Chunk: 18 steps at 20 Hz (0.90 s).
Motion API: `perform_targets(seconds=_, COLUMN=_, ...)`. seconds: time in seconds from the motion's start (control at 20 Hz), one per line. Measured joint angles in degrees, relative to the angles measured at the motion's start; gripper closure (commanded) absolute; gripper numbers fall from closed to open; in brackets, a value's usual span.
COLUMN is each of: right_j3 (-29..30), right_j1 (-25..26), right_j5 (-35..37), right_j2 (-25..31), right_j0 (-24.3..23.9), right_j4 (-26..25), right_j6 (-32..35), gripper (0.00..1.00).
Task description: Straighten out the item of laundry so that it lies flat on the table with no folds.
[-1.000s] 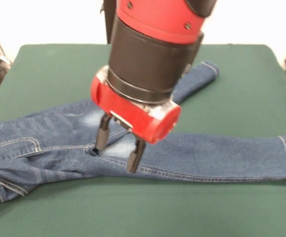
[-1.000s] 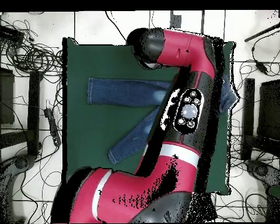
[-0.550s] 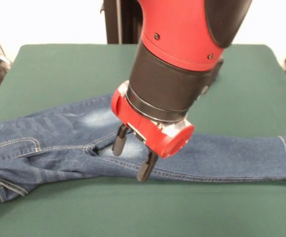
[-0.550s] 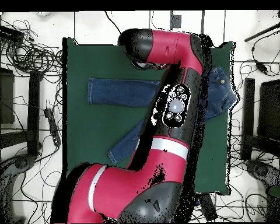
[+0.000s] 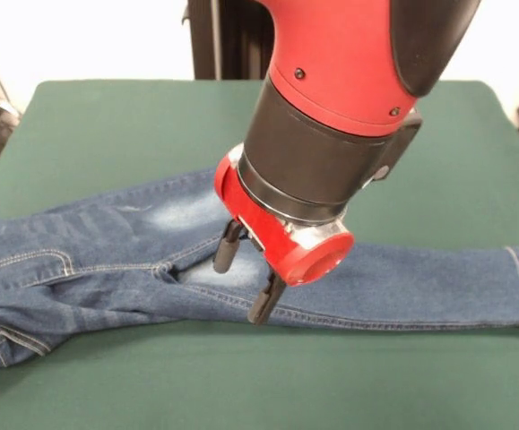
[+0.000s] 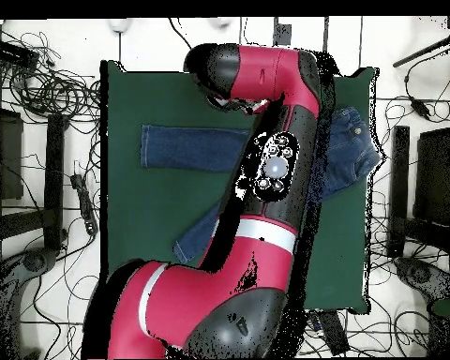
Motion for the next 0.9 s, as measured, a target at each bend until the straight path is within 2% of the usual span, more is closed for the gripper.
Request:
perform_targets(seconds=0.35, right_j3=0.00, right_j1=0.02, right_j5=0.24, right_j2=-0.87, right_j0=0.01, right_j4=1.60, right_j6=5.37, gripper=0.00)
perform_targets(seconds=0.9, right_j3=0.00, right_j1=0.06, right_j5=0.24, right_j2=-2.12, right_j0=0.40, right_j4=4.85, right_j6=17.96, gripper=0.00)
